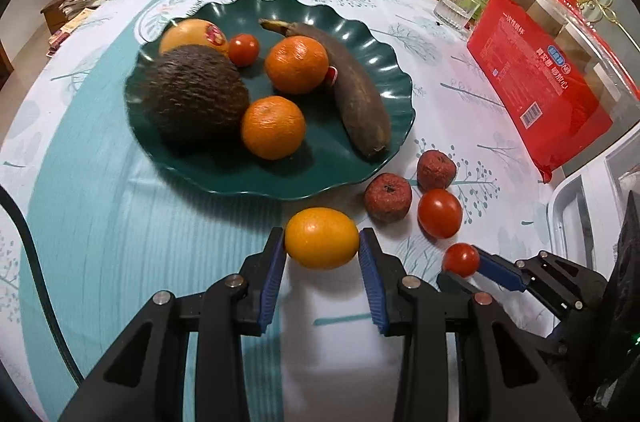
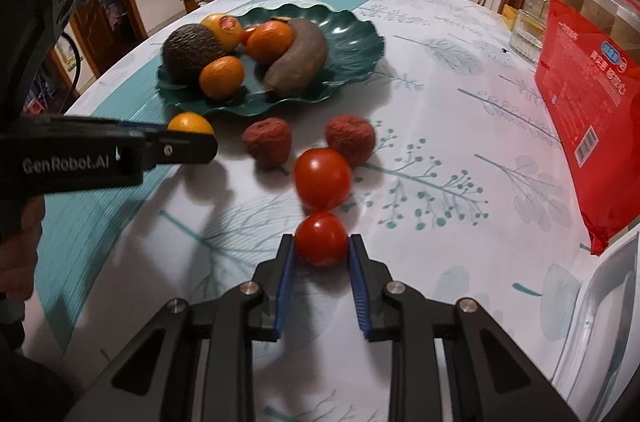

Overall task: Organize fruits
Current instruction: 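Grasp the yellow orange with the left tool while the right tool grasps a cherry tomato, then lower the yellow orange and cherry tomato onto the green plate and open both tools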

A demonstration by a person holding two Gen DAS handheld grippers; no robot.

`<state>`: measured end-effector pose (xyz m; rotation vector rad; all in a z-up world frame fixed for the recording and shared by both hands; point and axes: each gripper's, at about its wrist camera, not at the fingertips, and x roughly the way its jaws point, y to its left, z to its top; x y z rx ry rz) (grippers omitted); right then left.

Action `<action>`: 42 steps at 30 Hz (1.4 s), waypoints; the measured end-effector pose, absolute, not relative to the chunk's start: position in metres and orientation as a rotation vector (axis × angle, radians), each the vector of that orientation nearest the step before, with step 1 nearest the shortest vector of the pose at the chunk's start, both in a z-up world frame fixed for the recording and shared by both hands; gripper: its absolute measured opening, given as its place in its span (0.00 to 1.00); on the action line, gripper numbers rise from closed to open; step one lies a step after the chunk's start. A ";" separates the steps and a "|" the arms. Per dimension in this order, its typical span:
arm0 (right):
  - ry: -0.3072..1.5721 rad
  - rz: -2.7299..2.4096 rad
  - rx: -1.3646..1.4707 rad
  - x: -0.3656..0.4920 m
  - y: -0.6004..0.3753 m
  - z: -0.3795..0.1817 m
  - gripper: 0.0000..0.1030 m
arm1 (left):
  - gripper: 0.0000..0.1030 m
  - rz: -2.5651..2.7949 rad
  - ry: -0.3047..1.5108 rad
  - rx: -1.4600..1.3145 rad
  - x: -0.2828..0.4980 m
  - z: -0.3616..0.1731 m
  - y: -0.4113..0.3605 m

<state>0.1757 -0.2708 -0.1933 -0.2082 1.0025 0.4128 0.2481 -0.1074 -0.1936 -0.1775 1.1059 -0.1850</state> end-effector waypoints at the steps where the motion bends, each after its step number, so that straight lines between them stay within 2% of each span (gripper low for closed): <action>1: 1.003 0.421 -0.212 0.174 -0.268 -0.192 0.25 | 0.35 -0.181 1.102 -0.173 0.246 -0.189 -0.104; 11: 0.962 0.541 -0.183 0.168 -0.219 -0.170 0.25 | 0.35 -0.140 1.027 -0.132 0.244 -0.148 -0.074; 24: 0.908 0.531 -0.091 0.203 -0.176 -0.150 0.25 | 0.35 -0.168 0.886 -0.090 0.289 -0.106 -0.053; 38: 0.880 0.367 -0.028 0.240 -0.191 -0.146 0.25 | 0.35 -0.219 0.904 -0.104 0.331 -0.120 -0.050; 40: 0.883 0.353 -0.036 0.241 -0.190 -0.148 0.26 | 0.37 -0.214 0.903 -0.114 0.330 -0.122 -0.049; 42: 0.889 0.332 -0.050 0.242 -0.189 -0.148 0.27 | 0.53 -0.215 0.909 -0.126 0.330 -0.121 -0.048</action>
